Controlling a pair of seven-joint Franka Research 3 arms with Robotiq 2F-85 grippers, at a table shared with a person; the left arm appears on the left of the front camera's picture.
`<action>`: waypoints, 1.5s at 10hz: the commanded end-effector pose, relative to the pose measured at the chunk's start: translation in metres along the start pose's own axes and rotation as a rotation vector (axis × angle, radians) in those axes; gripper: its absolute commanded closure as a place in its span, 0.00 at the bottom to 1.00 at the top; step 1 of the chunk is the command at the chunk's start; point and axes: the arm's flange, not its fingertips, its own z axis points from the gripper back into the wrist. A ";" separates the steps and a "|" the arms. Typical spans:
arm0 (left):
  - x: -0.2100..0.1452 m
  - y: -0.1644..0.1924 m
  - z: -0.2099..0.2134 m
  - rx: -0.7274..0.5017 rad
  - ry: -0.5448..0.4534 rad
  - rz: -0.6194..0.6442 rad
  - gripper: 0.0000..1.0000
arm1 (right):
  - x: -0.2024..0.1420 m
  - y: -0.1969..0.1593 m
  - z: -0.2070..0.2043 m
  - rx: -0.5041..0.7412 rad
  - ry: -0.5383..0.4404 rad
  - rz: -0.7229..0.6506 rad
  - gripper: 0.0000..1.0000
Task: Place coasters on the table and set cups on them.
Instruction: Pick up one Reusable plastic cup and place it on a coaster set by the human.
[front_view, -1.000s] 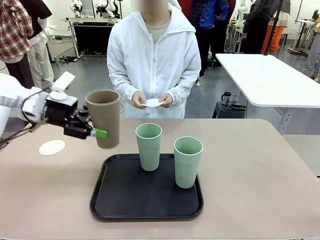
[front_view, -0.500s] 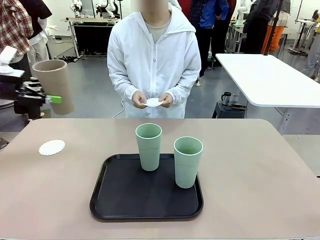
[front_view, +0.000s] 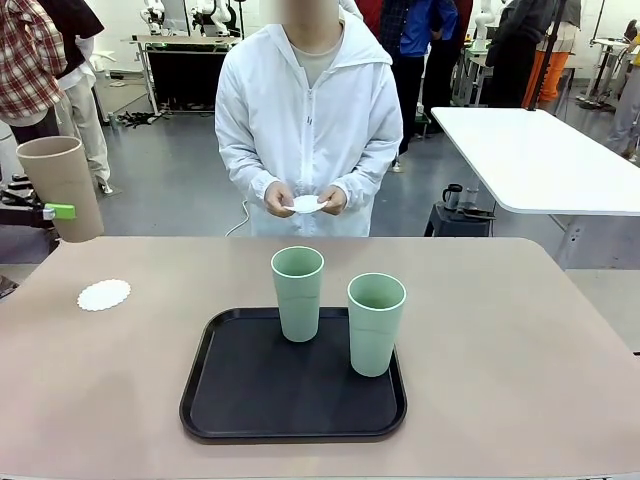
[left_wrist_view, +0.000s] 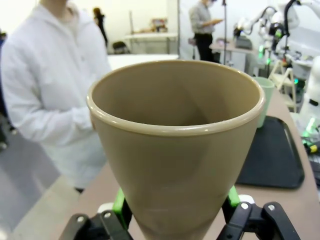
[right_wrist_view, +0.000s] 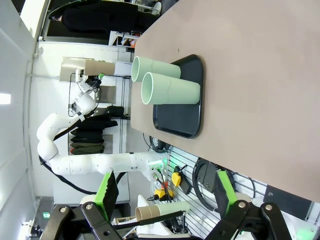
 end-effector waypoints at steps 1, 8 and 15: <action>-0.011 0.006 0.002 -0.051 -0.003 -0.022 0.16 | 0.001 0.000 0.000 0.013 0.000 -0.001 0.00; -0.027 0.002 -0.006 -0.028 0.001 0.003 0.16 | 0.001 0.000 0.000 0.013 0.000 -0.001 0.00; -0.072 0.034 0.000 -0.112 -0.037 0.033 0.16 | 0.001 0.000 0.000 0.013 0.000 -0.001 0.00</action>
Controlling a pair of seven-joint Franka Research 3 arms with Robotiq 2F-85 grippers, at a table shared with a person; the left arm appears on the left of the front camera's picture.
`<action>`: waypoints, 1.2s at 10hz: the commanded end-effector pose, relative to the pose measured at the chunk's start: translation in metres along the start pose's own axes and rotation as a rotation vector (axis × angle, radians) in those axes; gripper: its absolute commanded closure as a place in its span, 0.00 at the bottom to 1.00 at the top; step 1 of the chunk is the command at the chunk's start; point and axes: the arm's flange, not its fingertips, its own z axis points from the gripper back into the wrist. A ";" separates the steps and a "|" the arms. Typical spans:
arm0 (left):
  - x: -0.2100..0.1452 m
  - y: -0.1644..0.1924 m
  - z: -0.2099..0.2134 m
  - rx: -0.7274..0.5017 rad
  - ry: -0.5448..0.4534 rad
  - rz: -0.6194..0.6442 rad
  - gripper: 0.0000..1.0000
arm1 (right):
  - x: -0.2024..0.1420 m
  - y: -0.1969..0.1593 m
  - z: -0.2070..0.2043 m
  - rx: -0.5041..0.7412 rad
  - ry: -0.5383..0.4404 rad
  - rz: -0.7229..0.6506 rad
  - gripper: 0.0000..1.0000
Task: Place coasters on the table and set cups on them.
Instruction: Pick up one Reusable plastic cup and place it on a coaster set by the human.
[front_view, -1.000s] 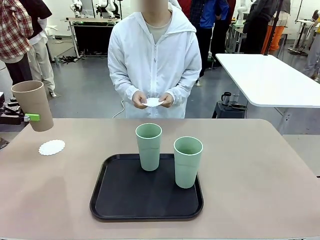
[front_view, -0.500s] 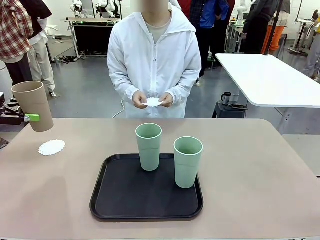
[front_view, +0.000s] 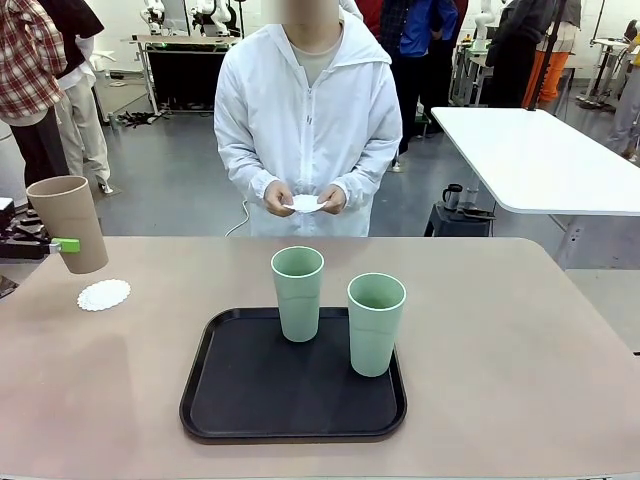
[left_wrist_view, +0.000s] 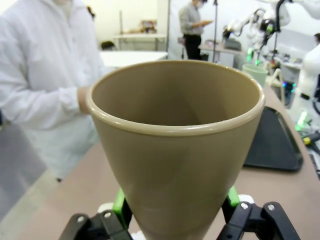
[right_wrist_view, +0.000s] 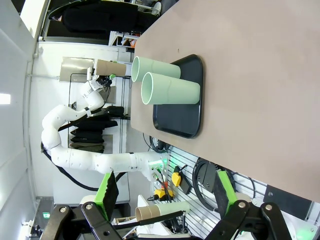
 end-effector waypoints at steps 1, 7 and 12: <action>-0.012 0.013 0.011 -0.046 -0.013 -0.019 0.16 | 0.001 0.000 0.000 0.013 0.000 0.000 0.00; -0.058 0.028 0.014 -0.079 -0.007 -0.012 0.16 | 0.001 0.000 0.000 0.013 0.000 0.000 0.00; -0.076 0.036 -0.001 -0.093 -0.023 -0.053 0.16 | 0.001 0.000 0.000 0.013 0.000 0.000 0.00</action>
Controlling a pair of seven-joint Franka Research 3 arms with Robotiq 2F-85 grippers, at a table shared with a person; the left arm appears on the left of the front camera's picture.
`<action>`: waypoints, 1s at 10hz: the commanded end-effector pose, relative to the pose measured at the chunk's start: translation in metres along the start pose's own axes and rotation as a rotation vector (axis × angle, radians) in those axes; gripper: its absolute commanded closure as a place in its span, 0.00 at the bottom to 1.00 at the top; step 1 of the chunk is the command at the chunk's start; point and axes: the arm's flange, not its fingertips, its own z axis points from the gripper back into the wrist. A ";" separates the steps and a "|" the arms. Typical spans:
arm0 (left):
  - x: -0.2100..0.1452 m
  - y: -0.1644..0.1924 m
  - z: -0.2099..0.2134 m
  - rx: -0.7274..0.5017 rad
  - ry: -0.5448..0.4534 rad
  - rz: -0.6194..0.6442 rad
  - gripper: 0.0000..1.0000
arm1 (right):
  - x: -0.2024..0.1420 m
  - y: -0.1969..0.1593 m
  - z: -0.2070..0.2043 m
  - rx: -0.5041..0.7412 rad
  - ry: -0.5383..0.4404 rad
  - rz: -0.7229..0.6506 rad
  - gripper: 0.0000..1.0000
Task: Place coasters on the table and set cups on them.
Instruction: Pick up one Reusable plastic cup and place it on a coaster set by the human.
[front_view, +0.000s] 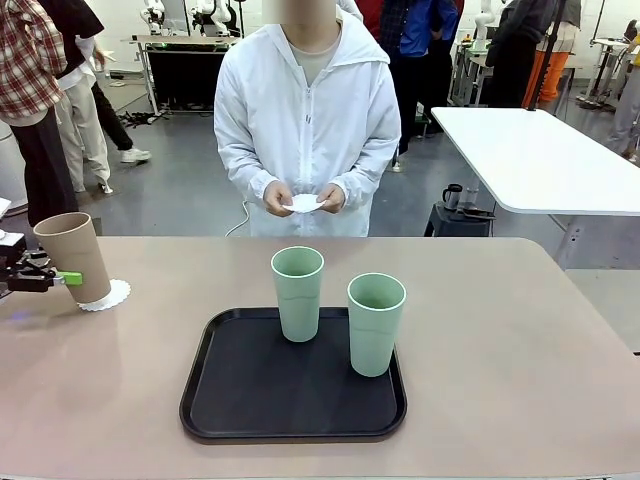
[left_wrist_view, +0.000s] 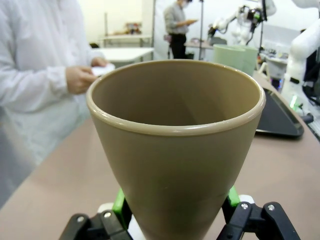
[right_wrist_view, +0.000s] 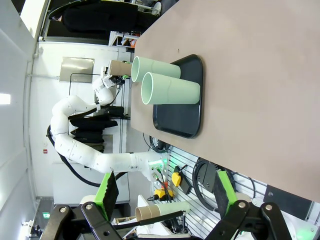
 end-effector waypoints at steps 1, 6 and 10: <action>0.000 0.008 -0.001 -0.005 -0.006 -0.047 0.16 | 0.001 0.000 0.000 0.013 0.000 0.000 0.00; -0.006 0.021 -0.006 0.010 -0.011 -0.072 0.16 | 0.001 0.000 0.000 0.013 0.000 0.000 0.00; -0.013 0.027 -0.010 0.015 -0.001 -0.059 0.16 | 0.001 0.000 0.000 0.013 0.000 0.000 0.00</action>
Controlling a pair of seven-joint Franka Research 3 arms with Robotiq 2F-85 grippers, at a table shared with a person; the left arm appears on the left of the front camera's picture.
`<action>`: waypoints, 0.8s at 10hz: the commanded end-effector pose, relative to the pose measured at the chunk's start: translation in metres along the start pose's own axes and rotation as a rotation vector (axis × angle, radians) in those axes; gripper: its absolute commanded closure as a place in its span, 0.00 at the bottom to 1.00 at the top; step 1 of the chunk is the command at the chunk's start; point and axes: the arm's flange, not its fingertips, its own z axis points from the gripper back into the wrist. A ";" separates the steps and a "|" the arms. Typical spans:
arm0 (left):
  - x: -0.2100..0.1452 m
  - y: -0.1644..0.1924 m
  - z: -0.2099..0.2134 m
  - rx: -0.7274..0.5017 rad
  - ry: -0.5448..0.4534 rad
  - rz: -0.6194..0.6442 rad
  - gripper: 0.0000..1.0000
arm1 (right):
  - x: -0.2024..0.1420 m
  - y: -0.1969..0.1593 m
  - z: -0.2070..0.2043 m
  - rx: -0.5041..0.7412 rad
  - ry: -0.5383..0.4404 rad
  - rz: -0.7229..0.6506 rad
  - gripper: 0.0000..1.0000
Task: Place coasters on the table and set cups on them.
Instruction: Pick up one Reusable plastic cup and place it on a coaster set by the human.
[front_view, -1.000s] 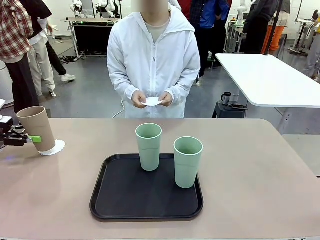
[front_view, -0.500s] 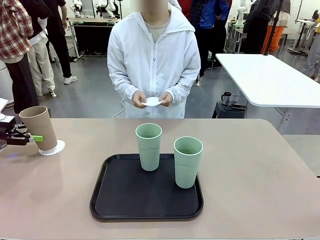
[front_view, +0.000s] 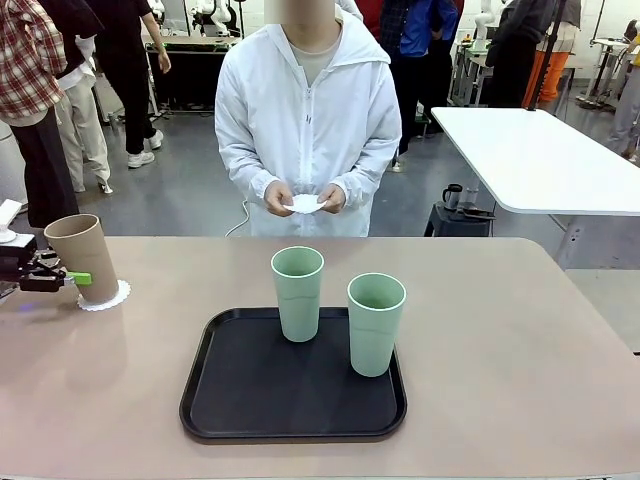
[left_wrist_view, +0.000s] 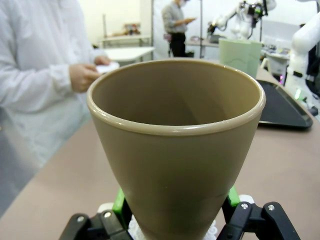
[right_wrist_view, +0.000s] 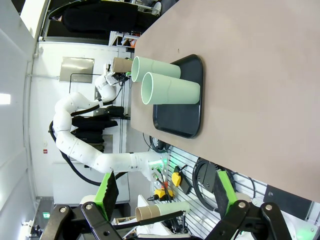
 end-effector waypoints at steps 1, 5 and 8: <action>-0.001 0.006 -0.002 0.017 0.003 -0.026 0.16 | 0.001 0.000 0.000 0.013 0.000 0.000 0.00; -0.006 0.005 -0.004 0.010 0.028 0.007 0.00 | 0.001 0.000 0.000 0.013 0.000 0.000 0.00; -0.006 0.005 -0.003 0.007 0.058 0.015 0.00 | 0.001 0.000 0.000 0.013 0.000 0.000 0.00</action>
